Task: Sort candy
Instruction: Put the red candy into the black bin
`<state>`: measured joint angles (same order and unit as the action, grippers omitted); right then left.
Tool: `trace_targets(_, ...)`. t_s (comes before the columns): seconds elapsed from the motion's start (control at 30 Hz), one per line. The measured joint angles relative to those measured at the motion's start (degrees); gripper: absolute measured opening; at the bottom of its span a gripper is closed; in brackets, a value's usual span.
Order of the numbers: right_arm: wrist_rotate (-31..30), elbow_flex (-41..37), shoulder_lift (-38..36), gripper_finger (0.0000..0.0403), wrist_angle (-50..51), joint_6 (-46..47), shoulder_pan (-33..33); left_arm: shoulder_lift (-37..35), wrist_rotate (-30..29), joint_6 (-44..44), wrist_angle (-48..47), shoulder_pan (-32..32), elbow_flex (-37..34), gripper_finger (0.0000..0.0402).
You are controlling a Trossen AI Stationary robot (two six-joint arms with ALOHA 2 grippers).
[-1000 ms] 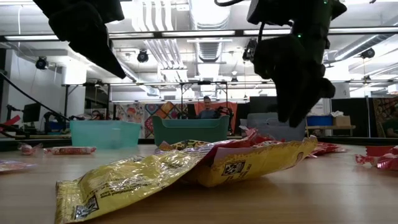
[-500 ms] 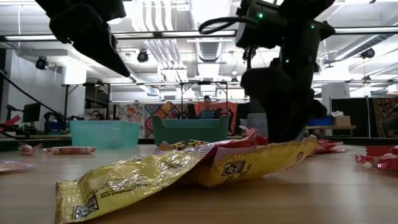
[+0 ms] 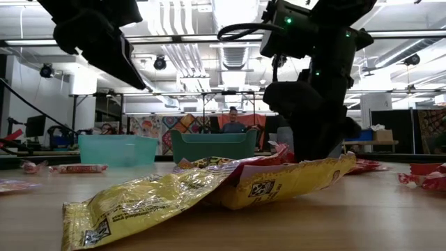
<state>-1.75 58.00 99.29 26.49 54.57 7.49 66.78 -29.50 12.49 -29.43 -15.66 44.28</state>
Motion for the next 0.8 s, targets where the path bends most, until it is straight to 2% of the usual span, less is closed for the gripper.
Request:
trace_targets(0.17,-0.1,0.0,-0.2,0.0026,-1.8,-2.5,0.0,0.0,0.0,0.2,0.0,0.0,-0.3,0.0105)
trace_targets(0.23,-0.1,-0.1,-0.5,0.0013,-2.0,-3.8,0.0,0.0,0.0,0.4,0.0,0.0,-0.3,0.0105)
trace_targets(0.6,0.2,-0.3,-8.1,0.0008,-4.3,-11.0,-0.6,0.0,0.1,3.1,0.0,-1.5,-0.9,0.0105)
trace_targets(0.8,0.0,-0.3,-14.7,0.0008,-4.9,-15.3,-3.5,-0.1,0.2,6.2,-0.3,-4.1,-1.3,0.0105)
